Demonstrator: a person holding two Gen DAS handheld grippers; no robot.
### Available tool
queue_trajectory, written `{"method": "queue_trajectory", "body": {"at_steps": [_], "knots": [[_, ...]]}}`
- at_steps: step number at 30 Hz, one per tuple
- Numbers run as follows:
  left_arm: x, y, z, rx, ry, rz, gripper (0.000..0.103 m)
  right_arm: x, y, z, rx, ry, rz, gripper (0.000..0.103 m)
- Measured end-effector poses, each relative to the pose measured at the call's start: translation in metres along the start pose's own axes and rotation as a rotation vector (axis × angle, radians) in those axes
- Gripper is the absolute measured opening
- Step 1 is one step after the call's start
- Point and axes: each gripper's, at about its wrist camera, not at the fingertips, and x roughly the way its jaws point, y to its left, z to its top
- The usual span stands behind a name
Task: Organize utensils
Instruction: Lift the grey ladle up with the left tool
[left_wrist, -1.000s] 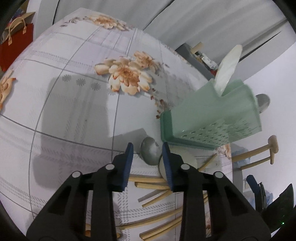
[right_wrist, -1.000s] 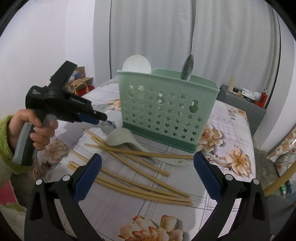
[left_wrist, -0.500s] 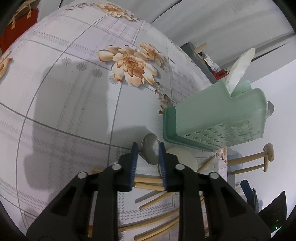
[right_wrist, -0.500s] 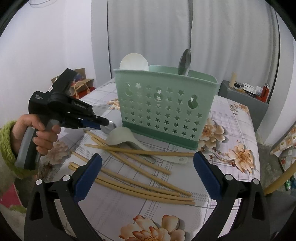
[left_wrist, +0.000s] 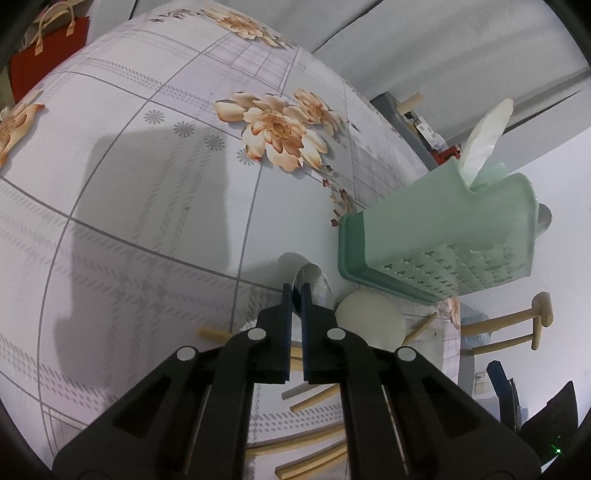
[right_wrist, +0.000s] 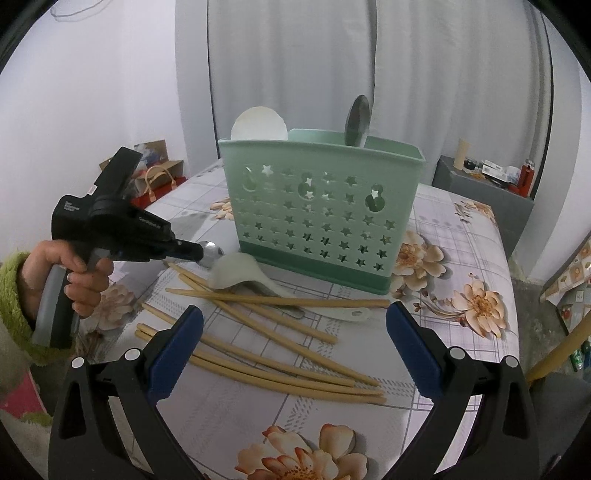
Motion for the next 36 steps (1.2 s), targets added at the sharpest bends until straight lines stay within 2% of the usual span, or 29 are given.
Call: {"method": "queue_trajectory", "body": {"at_steps": [7, 17, 27, 36], "knots": [[-0.018, -0.007, -0.007, 0.0, -0.038, -0.065, 0.0, 0.0, 0.001, -0.001, 0.003, 0.005, 0.003, 0.096], [-0.048, -0.026, -0.03, 0.064, -0.081, -0.116, 0.0, -0.001, 0.001, -0.001, 0.006, 0.002, 0.0, 0.096], [-0.072, -0.034, -0.059, 0.144, -0.144, -0.089, 0.0, -0.005, 0.006, -0.004, 0.005, 0.0, -0.002, 0.096], [-0.08, -0.026, -0.06, 0.126, -0.211, -0.064, 0.0, -0.016, 0.001, -0.014, 0.011, -0.032, -0.011, 0.096]]}}
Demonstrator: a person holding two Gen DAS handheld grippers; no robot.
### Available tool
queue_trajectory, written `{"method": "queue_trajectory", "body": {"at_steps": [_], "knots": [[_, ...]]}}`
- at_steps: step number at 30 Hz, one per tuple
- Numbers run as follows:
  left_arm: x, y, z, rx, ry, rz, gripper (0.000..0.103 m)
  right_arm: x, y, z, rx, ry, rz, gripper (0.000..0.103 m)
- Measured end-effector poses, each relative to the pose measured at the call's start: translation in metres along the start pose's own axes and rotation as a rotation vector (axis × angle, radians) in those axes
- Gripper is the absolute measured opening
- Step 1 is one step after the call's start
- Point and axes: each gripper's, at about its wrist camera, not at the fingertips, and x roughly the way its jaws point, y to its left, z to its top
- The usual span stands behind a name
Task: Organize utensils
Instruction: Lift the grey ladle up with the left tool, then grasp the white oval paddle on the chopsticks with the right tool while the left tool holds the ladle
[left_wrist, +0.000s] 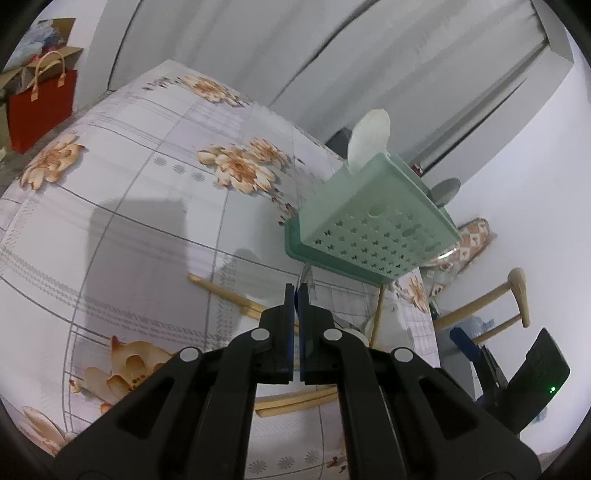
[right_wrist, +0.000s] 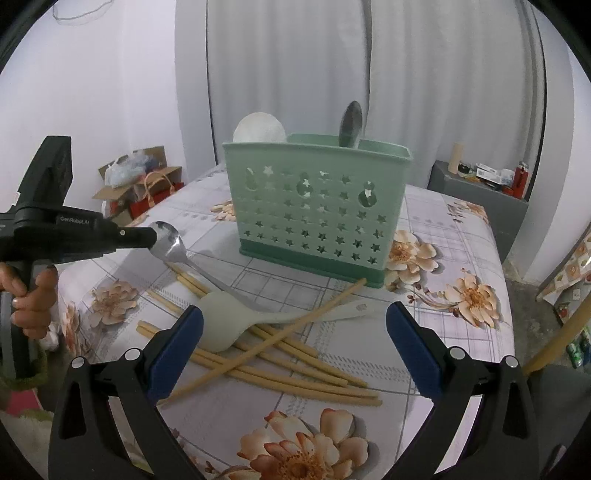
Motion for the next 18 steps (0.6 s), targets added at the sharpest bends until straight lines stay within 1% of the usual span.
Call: {"method": "queue_trajectory", "body": {"at_steps": [2, 8, 11, 12, 13, 15, 16, 18], "knots": [[-0.003, 0.004, 0.0, -0.004, -0.02, 0.007, 0.0, 0.001, 0.0, -0.002, 0.001, 0.009, 0.003, 0.096], [-0.005, 0.017, 0.001, -0.039, -0.042, 0.011, 0.0, 0.003, 0.007, -0.003, -0.02, 0.021, 0.025, 0.096], [-0.009, 0.022, 0.002, -0.046, -0.063, 0.021, 0.0, 0.005, 0.014, -0.003, -0.07, 0.011, 0.01, 0.095], [-0.01, 0.024, 0.002, -0.049, -0.072, 0.024, 0.0, 0.006, 0.018, -0.002, -0.097, 0.006, -0.006, 0.091], [-0.011, 0.026, 0.002, -0.053, -0.077, 0.025, 0.0, 0.008, 0.02, -0.001, -0.117, 0.004, -0.019, 0.089], [-0.011, 0.031, 0.001, -0.064, -0.081, 0.022, 0.0, 0.014, 0.026, 0.0, -0.173, 0.006, -0.062, 0.079], [-0.01, 0.033, 0.001, -0.069, -0.08, 0.021, 0.0, 0.017, 0.027, 0.001, -0.193, 0.011, -0.077, 0.076], [-0.008, 0.036, 0.001, -0.077, -0.077, 0.017, 0.0, 0.027, 0.031, 0.002, -0.24, 0.038, -0.098, 0.066]]}}
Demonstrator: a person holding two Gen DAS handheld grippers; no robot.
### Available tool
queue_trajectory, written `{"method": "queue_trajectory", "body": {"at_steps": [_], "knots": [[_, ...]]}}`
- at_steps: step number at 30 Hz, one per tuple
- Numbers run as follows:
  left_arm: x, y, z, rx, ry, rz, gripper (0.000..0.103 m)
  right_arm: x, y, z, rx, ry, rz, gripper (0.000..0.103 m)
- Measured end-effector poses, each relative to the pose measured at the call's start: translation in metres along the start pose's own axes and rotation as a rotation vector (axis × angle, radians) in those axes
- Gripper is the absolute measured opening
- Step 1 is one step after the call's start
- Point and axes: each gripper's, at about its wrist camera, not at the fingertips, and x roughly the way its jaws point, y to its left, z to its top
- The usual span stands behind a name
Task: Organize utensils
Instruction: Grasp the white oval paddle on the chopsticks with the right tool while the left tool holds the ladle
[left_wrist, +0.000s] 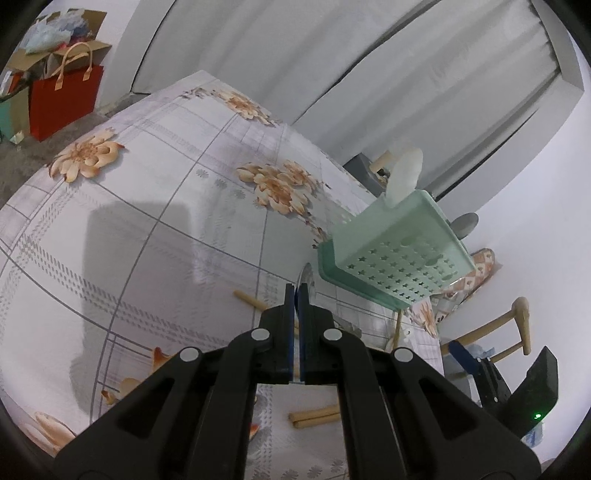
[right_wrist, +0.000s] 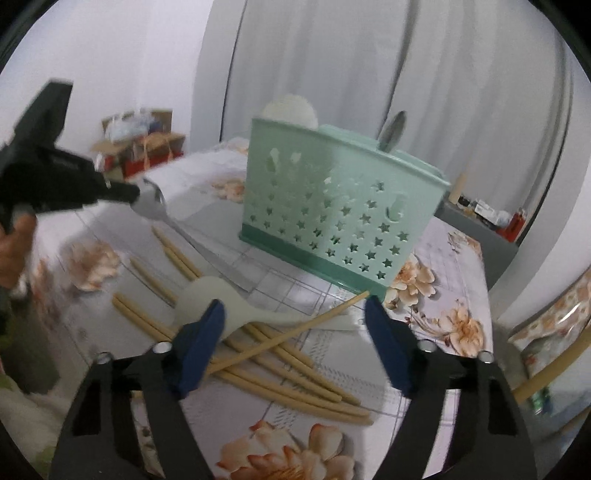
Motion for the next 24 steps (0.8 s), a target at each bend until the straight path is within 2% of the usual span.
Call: {"method": "queue_trajectory", "body": {"at_steps": [3, 9, 17, 24], "knots": [[0.002, 0.003, 0.0, -0.005, 0.001, -0.005, 0.0, 0.011, 0.01, 0.001, -0.093, 0.037, -0.03, 0.057], [0.005, 0.007, 0.0, -0.007, -0.002, -0.009, 0.0, 0.023, 0.033, -0.002, -0.332, 0.097, -0.076, 0.046], [0.009, 0.011, 0.001, -0.019, 0.0, -0.014, 0.0, 0.034, 0.058, -0.013, -0.722, 0.134, -0.063, 0.044], [0.014, 0.017, 0.0, -0.033, 0.007, -0.015, 0.0, 0.033, 0.072, -0.021, -0.97, 0.089, -0.053, 0.044]]}}
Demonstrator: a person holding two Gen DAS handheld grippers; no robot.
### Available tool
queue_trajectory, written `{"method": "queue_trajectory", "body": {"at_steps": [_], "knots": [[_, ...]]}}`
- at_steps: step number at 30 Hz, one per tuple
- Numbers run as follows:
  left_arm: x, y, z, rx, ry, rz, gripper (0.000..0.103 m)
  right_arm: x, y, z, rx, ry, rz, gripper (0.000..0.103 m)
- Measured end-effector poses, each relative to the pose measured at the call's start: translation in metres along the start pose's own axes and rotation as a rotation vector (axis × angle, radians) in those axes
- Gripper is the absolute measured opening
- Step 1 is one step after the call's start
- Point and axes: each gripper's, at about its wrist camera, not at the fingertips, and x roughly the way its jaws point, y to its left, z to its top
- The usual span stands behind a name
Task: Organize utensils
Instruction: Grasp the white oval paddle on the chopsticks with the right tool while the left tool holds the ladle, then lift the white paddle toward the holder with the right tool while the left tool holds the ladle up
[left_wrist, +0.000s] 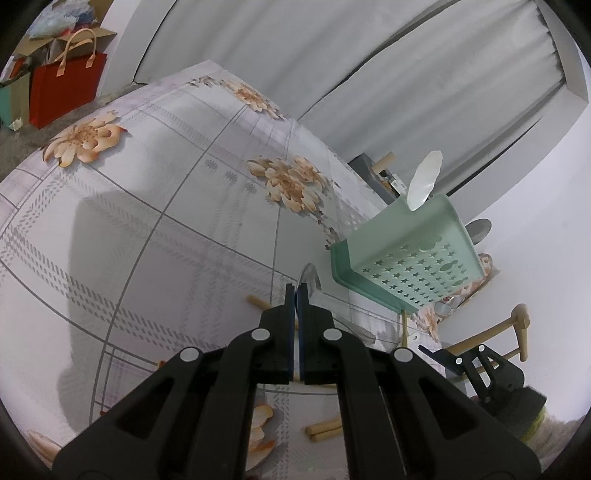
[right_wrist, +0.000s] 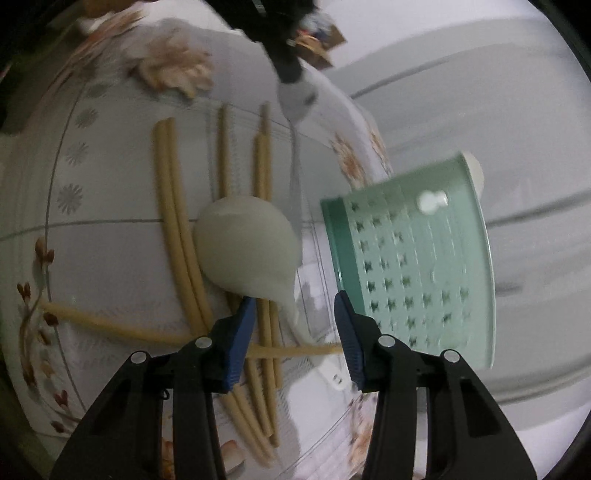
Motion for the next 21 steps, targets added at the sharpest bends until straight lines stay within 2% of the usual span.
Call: {"method": "queue_trajectory", "body": {"at_steps": [4, 7, 8, 12, 15, 21], "knots": [[0.001, 0.003, 0.0, -0.006, 0.003, 0.001, 0.0, 0.0, 0.014, 0.003, -0.117, -0.034, -0.047, 0.044], [0.002, 0.004, 0.0, -0.008, 0.004, 0.003, 0.0, 0.005, 0.016, 0.005, -0.146, -0.044, -0.037, 0.031], [0.002, 0.003, 0.0, -0.009, 0.004, 0.003, 0.0, 0.005, 0.018, 0.005, -0.149, -0.044, -0.031, 0.023], [0.001, 0.003, 0.001, -0.01, -0.001, 0.003, 0.0, 0.003, 0.019, 0.005, -0.153, -0.068, -0.044, 0.007], [0.0, 0.003, 0.002, -0.011, -0.009, 0.003, 0.0, 0.002, 0.012, 0.005, -0.102, -0.081, -0.043, 0.005], [-0.013, -0.004, 0.007, 0.01, -0.054, 0.009, 0.0, -0.004, -0.003, 0.002, 0.0, -0.113, -0.093, 0.005]]}}
